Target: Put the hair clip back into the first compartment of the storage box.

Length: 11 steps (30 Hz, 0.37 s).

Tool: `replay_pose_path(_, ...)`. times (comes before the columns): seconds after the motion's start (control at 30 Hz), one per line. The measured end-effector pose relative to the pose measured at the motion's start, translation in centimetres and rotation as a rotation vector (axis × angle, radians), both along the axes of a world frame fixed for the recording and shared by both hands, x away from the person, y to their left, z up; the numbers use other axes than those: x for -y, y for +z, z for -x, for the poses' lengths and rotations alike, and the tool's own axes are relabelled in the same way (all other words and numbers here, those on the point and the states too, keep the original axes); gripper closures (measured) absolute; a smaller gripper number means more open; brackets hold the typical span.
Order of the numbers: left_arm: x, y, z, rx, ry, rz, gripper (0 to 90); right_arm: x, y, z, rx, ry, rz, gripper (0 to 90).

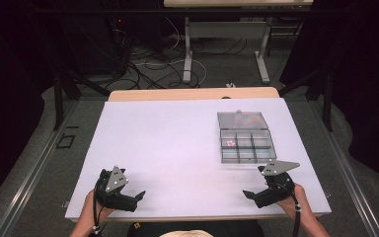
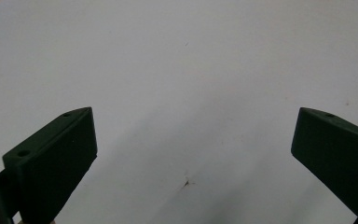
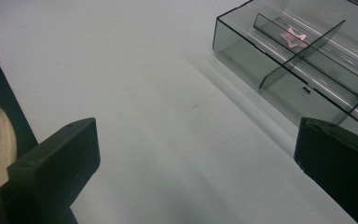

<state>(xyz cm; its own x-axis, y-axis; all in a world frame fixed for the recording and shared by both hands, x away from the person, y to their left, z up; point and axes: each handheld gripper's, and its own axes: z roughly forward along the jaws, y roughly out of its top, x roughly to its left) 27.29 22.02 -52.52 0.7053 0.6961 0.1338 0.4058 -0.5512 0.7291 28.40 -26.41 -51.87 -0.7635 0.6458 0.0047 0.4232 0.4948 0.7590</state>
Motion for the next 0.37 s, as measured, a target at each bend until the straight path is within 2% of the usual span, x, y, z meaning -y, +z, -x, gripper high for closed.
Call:
replay_pose_path(0.27,-0.06,-0.04,-0.13,-0.006,-0.01,-0.015,0.2,0.69,-0.25,0.4,0.006,-0.006,-0.009,0.0)
replay_pose_path(0.37,-0.1,-0.05,-0.17,-0.004,-0.009,-0.018,0.2,0.61,-0.23,0.44,0.011,0.013,-0.003,0.0)
